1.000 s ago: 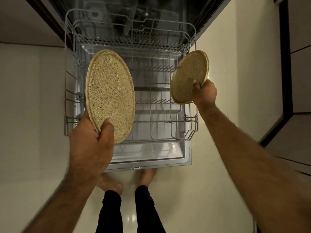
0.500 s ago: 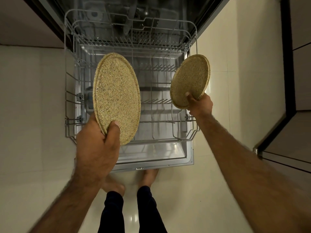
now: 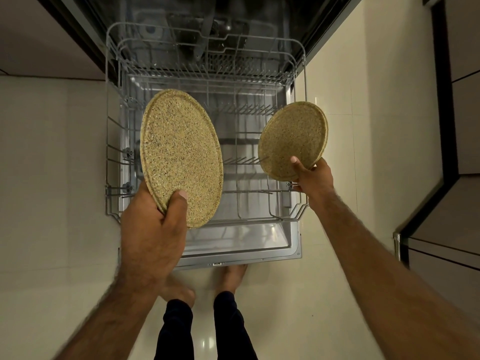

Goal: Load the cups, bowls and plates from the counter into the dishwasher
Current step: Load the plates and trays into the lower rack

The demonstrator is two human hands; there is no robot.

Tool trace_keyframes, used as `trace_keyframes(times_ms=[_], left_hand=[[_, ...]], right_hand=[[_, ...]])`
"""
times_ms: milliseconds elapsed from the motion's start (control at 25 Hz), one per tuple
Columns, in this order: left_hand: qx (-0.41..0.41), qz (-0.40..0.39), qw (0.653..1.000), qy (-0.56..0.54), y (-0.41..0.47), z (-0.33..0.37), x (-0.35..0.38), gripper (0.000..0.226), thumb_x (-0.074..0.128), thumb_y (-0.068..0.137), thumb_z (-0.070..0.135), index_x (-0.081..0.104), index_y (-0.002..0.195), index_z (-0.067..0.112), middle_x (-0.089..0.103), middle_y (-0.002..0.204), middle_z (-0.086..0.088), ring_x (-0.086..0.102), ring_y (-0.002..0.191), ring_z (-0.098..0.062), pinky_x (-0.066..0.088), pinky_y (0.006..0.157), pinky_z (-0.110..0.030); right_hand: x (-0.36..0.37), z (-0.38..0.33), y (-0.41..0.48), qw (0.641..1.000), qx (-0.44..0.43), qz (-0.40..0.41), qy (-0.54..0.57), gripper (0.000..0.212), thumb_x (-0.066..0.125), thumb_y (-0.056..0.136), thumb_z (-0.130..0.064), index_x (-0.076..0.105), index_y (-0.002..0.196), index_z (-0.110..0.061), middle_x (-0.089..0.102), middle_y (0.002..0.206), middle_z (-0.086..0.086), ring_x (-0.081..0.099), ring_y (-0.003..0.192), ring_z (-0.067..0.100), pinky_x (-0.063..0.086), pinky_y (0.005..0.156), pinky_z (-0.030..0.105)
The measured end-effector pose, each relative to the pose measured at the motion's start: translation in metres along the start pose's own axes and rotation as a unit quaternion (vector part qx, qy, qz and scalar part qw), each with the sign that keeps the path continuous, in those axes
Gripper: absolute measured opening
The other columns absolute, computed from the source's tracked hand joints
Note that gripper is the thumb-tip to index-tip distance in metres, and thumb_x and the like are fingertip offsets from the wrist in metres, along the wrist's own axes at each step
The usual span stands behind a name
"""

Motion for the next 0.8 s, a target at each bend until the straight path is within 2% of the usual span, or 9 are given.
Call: trace_keyframes(times_ms=[120, 240, 400, 520, 640, 800], left_hand=[[-0.001, 0.001, 1.0, -0.001, -0.002, -0.002, -0.001, 0.037, 0.056, 0.086, 0.039, 0.066, 0.117, 0.021, 0.072, 0.09, 0.006, 0.07, 0.076, -0.023, 0.061, 0.066, -0.052], [-0.005, -0.001, 1.0, 0.0, -0.003, -0.005, 0.0, 0.038, 0.056, 0.086, 0.04, 0.066, 0.118, 0.021, 0.073, 0.091, 0.006, 0.071, 0.077, -0.024, 0.061, 0.069, -0.052], [-0.004, -0.001, 1.0, 0.004, -0.004, -0.005, 0.001, 0.039, 0.055, 0.087, 0.041, 0.067, 0.117, 0.02, 0.073, 0.091, 0.006, 0.071, 0.077, -0.024, 0.061, 0.068, -0.052], [-0.003, -0.002, 1.0, 0.0, -0.006, -0.003, 0.002, 0.034, 0.055, 0.088, 0.04, 0.067, 0.112, 0.019, 0.072, 0.089, 0.006, 0.071, 0.075, -0.023, 0.061, 0.065, -0.052], [-0.003, -0.008, 1.0, -0.004, -0.01, -0.002, 0.006, 0.03, 0.055, 0.087, 0.039, 0.065, 0.108, 0.02, 0.071, 0.083, 0.003, 0.069, 0.068, -0.024, 0.06, 0.06, -0.052], [-0.004, -0.015, 1.0, -0.002, -0.015, -0.004, 0.01, 0.034, 0.054, 0.087, 0.039, 0.064, 0.111, 0.018, 0.07, 0.081, 0.004, 0.068, 0.064, -0.021, 0.06, 0.055, -0.048]], right_hand=[[-0.001, 0.003, 0.006, 1.0, 0.007, 0.008, 0.029, 0.035, 0.074, 0.088, -0.019, 0.063, 0.122, -0.016, 0.072, 0.109, 0.005, 0.075, 0.085, 0.027, 0.064, 0.062, 0.041], [-0.004, -0.006, 0.009, 0.997, -0.009, 0.04, 0.066, 0.032, 0.066, 0.086, -0.006, 0.066, 0.117, -0.014, 0.072, 0.108, 0.004, 0.074, 0.086, 0.026, 0.064, 0.063, 0.043], [-0.007, -0.012, 0.005, 0.994, -0.048, 0.09, 0.05, 0.033, 0.06, 0.081, -0.01, 0.067, 0.113, -0.018, 0.07, 0.103, -0.002, 0.072, 0.092, 0.024, 0.064, 0.064, 0.046], [-0.01, -0.021, -0.001, 0.987, -0.086, 0.122, 0.052, 0.025, 0.057, 0.078, -0.015, 0.065, 0.099, -0.024, 0.069, 0.094, -0.006, 0.07, 0.092, 0.02, 0.064, 0.07, 0.046], [0.001, -0.029, 0.0, 0.99, -0.096, 0.107, 0.003, 0.024, 0.056, 0.078, -0.011, 0.063, 0.098, -0.021, 0.068, 0.092, -0.004, 0.069, 0.088, 0.019, 0.063, 0.075, 0.041], [0.018, -0.014, 0.007, 0.996, -0.053, 0.059, -0.036, 0.031, 0.062, 0.072, -0.016, 0.064, 0.102, -0.023, 0.071, 0.095, 0.0, 0.072, 0.085, 0.029, 0.064, 0.073, 0.047]])
Point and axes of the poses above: each hand's wrist, its own y-axis towards the middle knuckle, its own x-axis out of the palm, z = x × y, the point moved 10 cm from there along y, towards the middle knuckle
